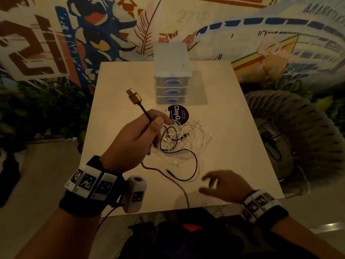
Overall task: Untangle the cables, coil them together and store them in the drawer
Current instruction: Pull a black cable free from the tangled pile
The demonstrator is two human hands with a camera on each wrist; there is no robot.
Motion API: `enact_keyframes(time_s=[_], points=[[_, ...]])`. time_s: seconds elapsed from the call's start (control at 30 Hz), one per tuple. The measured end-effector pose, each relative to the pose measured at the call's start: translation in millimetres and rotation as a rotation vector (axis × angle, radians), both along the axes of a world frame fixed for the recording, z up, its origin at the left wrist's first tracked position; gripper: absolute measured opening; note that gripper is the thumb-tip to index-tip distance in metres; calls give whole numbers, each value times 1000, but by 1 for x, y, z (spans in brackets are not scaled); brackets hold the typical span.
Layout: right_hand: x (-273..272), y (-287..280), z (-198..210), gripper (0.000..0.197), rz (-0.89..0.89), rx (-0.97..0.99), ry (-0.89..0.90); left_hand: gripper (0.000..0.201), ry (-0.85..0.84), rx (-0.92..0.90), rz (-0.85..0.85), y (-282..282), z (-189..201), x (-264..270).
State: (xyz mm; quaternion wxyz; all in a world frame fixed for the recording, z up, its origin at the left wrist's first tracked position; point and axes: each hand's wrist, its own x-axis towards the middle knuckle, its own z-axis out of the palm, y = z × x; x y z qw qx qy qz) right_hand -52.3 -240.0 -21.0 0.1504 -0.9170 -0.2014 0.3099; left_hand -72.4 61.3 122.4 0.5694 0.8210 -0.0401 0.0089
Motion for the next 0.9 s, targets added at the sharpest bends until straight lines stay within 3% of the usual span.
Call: enact_keyframes(time_s=[0.1,0.17,0.27,0.37,0.63,0.73,0.9], points=[[28,23,60,53,-61,379,-50,24,26,-151,-33,-13,-2,2],[42,45,94,57,-32,569,-25,26,53,-217,-53,-23,-3,7],[56,67,124,64,43,743,-14,25,101,-290,-108,-33,-5,14],[74,81,140,45,0,843,40,21,194,-294,-166,-38,-11,21],[101,66,115,11,-156,943,-20,25,288,-104,-191,-62,-28,47],[112,55,97,15,-216,953,-5,22,279,29,-138,-66,-31,58],[126,54,77,26,-199,973,85,23,265,-33,40,-68,-42,66]])
